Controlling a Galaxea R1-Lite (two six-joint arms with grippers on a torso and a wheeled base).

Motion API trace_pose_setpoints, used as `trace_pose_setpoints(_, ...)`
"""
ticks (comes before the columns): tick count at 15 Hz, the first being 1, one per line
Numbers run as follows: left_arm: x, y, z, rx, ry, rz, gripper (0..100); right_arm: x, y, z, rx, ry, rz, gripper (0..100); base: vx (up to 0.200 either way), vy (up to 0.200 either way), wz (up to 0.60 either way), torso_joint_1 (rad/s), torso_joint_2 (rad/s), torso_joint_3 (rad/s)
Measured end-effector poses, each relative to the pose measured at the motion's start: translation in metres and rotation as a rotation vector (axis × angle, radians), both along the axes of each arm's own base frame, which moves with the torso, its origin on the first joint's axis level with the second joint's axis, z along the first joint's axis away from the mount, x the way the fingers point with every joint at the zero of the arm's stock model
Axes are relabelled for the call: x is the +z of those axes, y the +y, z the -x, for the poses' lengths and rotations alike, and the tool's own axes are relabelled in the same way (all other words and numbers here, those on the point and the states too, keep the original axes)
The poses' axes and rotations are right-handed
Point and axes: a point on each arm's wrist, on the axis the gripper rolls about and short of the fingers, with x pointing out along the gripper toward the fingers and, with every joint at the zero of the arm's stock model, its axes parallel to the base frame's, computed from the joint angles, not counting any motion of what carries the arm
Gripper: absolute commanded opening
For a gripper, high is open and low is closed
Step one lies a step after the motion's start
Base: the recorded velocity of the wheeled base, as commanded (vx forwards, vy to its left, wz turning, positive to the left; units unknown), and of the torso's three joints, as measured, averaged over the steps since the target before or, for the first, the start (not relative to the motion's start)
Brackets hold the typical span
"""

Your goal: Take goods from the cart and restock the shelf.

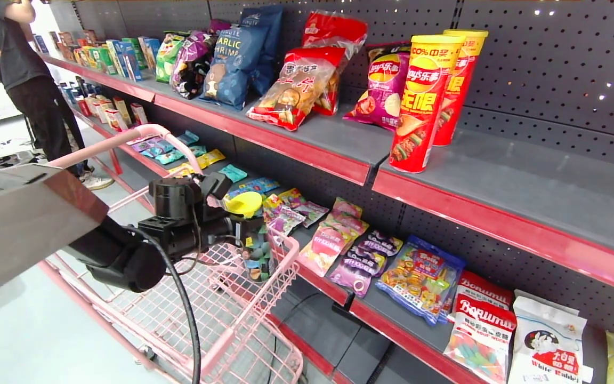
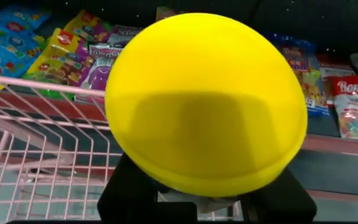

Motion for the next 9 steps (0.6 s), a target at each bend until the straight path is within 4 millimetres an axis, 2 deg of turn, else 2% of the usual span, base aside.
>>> trace_pose_setpoints(2,0.040,0.012,0.018,0.023,-0.007,0.015,0,0.000,0.000,0.000,0.000,0.000,0.000,100,0.000,0.000,0.00,0.000,0.00,0.000)
trace_pose_setpoints(5,0.110,0.037,0.074,0.062,-0.078,0.042,0,0.000,0.000,0.000,0.001,0.000,0.000,100,0.000,0.000,0.00,0.000,0.00,0.000)
trace_pose_setpoints(7,0.147,0.054,0.131,0.084,-0.116,0.051,0,0.000,0.000,0.000,0.001,0.000,0.000,100,0.000,0.000,0.00,0.000,0.00,0.000)
trace_pose_setpoints(9,0.167,0.070,0.190,0.143,-0.133,0.042,0,0.000,0.000,0.000,0.001,0.001,-0.001,100,0.000,0.000,0.00,0.107,-0.32,-0.195)
